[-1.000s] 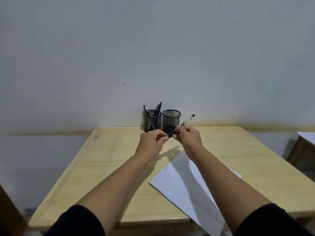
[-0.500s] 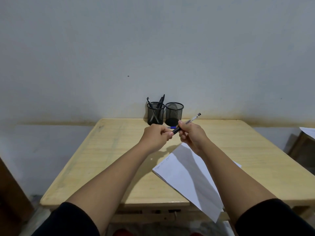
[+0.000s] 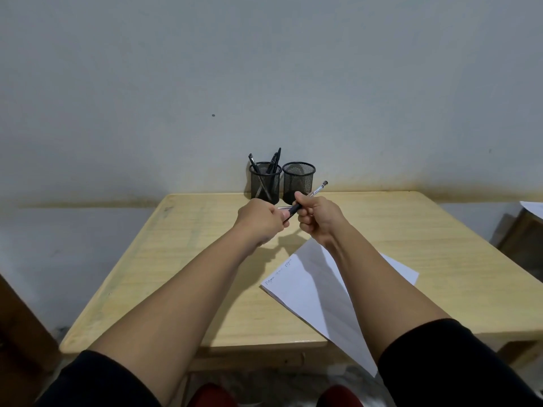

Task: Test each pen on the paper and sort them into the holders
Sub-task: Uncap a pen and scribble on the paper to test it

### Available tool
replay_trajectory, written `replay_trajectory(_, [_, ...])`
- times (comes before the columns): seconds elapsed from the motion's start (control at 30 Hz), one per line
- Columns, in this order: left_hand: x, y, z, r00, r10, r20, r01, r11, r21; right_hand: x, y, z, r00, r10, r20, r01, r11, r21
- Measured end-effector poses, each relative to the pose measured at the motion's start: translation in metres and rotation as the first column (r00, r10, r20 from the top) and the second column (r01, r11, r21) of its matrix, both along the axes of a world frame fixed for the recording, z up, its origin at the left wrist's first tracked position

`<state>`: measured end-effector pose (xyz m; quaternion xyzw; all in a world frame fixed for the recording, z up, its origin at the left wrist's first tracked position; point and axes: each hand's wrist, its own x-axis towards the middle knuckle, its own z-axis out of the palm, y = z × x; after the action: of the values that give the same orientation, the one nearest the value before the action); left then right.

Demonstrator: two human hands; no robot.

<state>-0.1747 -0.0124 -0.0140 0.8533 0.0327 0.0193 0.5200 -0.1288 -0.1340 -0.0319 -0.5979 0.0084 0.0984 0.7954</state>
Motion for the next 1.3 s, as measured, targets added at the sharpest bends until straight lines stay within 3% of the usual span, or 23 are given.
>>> replay_trajectory(0.13, [-0.011,0.033,-0.015,0.992,-0.041,-0.115,0.042,0.999,0.010,0.022,-0.067,-0.006,0.939,-0.321,-0.121,0.335,0.936,0.113])
replay_trajectory(0.2, [-0.017,0.059,-0.023,0.994,0.107,-0.032,-0.104,0.992,0.072,0.022,-0.103,-0.004,0.923,-0.382,-0.055,0.385,0.920,0.072])
replay_trajectory(0.3, [-0.011,0.052,-0.032,0.981,0.159,0.113,-0.177,0.971,0.163,0.010,-0.091,-0.001,0.962,-0.272,0.023,0.272,0.962,-0.021])
replay_trajectory(0.5, [0.002,0.015,-0.072,0.996,0.025,0.089,-0.057,0.927,0.372,-0.021,-0.058,-0.020,0.997,-0.061,0.038,0.067,0.977,-0.201])
replay_trajectory(0.63, [0.001,0.014,-0.089,0.989,0.006,0.150,-0.073,0.894,0.443,-0.031,-0.049,-0.040,0.988,-0.034,0.153,0.100,0.888,-0.448])
replay_trajectory(0.87, [-0.012,0.007,-0.082,0.933,-0.061,0.355,-0.097,0.907,0.410,-0.029,-0.040,-0.050,0.978,-0.005,0.208,0.117,0.838,-0.534])
replay_trajectory(1.03, [-0.016,0.006,-0.093,0.954,-0.192,0.231,0.056,0.871,0.489,-0.025,-0.028,-0.054,0.957,0.056,0.285,0.142,0.764,-0.630])
replay_trajectory(1.3, [-0.020,0.008,-0.102,0.933,-0.198,0.301,0.041,0.888,0.458,-0.027,-0.023,-0.069,0.913,0.111,0.392,0.225,0.666,-0.711])
